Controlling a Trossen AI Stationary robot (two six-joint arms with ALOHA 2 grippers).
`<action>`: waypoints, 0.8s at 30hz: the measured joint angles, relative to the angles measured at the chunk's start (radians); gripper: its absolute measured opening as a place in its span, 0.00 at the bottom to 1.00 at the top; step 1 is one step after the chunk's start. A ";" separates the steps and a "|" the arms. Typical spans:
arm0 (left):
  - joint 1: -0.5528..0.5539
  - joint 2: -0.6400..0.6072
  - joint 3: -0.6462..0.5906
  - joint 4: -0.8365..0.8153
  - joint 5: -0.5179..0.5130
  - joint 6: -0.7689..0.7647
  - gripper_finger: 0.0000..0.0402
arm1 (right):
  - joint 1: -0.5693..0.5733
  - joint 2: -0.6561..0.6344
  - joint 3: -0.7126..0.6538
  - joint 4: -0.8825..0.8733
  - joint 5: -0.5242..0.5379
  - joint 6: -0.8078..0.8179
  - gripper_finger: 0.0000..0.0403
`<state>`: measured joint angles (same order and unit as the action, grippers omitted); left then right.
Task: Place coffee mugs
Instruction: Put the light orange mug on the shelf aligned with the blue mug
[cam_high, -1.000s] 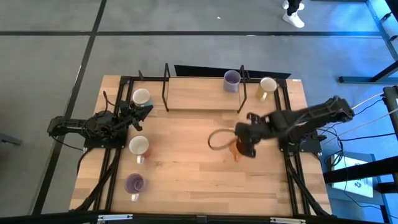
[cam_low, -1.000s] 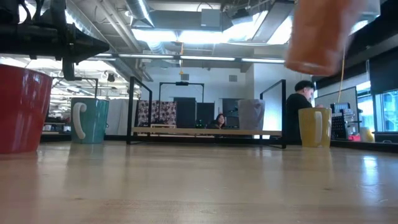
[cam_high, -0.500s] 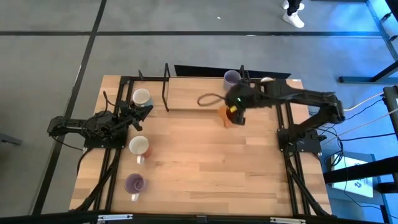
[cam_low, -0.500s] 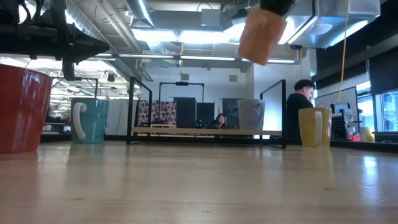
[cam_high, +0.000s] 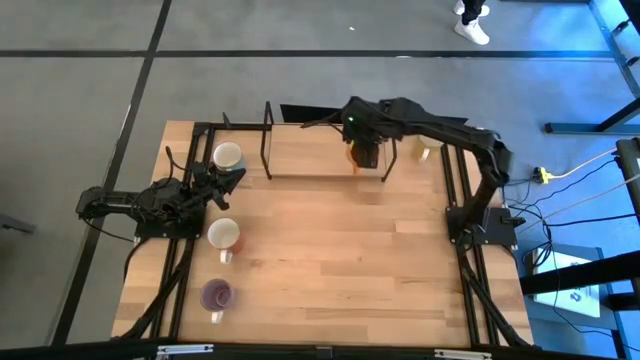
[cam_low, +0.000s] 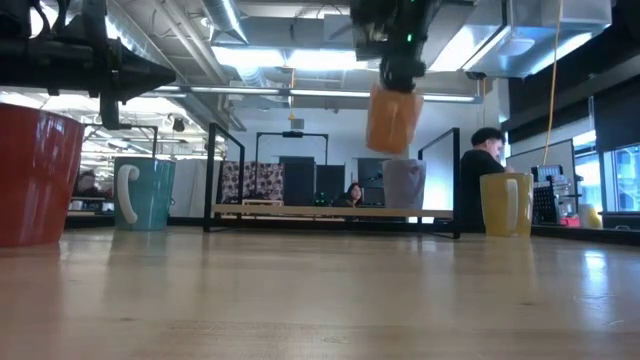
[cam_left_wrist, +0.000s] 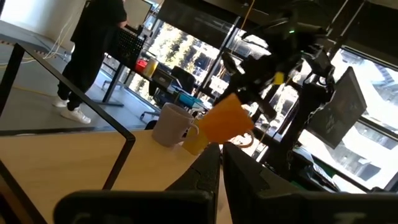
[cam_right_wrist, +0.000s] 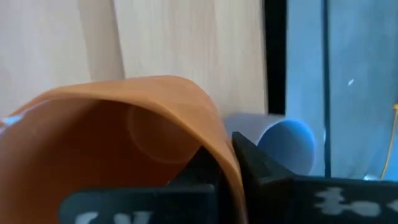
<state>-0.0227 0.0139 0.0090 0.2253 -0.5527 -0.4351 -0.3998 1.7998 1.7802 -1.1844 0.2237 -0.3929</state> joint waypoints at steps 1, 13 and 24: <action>0.000 0.000 0.000 0.000 -0.004 0.000 0.03 | -0.013 0.016 0.000 -0.015 -0.006 -0.008 0.01; 0.000 0.000 0.000 0.000 -0.013 -0.001 0.03 | -0.086 0.097 -0.051 -0.043 -0.112 -0.091 0.02; 0.000 0.000 0.000 0.000 -0.012 -0.004 0.03 | -0.120 0.098 -0.152 0.009 -0.107 -0.172 0.01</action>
<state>-0.0227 0.0139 0.0090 0.2258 -0.5652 -0.4389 -0.5198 1.8980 1.6284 -1.1755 0.1163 -0.5648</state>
